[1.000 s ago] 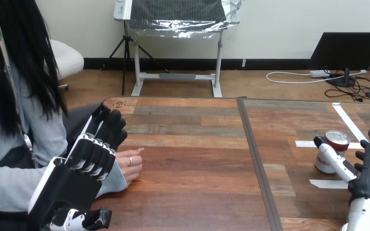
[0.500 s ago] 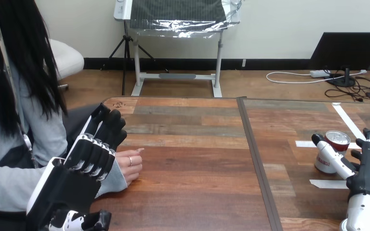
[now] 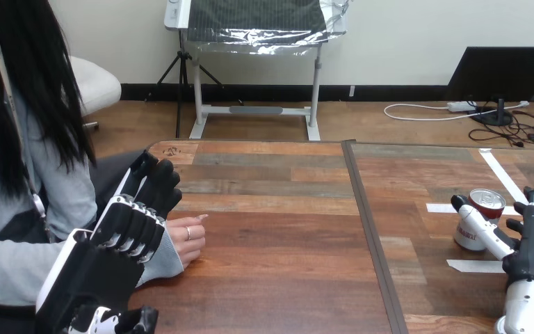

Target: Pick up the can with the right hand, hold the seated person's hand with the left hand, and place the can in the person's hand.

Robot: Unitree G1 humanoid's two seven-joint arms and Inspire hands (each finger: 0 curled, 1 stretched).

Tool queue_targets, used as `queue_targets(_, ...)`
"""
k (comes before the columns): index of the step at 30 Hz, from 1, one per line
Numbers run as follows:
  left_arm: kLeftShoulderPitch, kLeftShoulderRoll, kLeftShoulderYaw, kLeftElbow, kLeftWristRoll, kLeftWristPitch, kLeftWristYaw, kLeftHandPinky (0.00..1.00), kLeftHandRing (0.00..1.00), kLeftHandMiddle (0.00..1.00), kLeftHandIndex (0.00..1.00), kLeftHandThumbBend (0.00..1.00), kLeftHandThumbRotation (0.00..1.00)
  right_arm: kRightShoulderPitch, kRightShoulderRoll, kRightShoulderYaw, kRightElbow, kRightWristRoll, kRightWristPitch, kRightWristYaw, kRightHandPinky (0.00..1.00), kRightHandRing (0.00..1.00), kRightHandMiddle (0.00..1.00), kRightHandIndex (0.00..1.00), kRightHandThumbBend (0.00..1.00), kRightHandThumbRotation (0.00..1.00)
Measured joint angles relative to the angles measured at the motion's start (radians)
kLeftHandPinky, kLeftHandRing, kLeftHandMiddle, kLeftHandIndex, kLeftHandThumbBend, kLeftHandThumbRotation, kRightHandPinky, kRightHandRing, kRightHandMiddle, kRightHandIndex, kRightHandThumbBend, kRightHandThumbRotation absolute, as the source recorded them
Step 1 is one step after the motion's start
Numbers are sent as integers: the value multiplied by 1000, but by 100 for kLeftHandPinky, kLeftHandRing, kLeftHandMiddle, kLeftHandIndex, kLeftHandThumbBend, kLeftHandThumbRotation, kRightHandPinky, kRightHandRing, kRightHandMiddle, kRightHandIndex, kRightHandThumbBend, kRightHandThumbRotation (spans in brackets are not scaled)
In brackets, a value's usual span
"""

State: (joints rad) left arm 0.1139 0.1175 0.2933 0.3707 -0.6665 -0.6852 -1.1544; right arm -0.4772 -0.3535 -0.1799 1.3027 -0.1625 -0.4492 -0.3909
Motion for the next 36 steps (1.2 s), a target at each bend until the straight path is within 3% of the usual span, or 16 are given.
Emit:
queue_targets(13,6,0,1,-27,2,-13,6,100,100,100,100,100,40,-3,-4,5,0,3,6,19,81,89,93,97,100,56)
queue_targets(21,18,2,0,-52,-3,12,8,100,100,100,100,100,40,-8,-4,7,1,3,7,26,78,86,92,97,100,55)
queue_targets(36,53,2,2,-63,-3,-4,5,100,100,100,100,100,43,-23,-3,11,1,3,34,40,75,87,91,95,100,52)
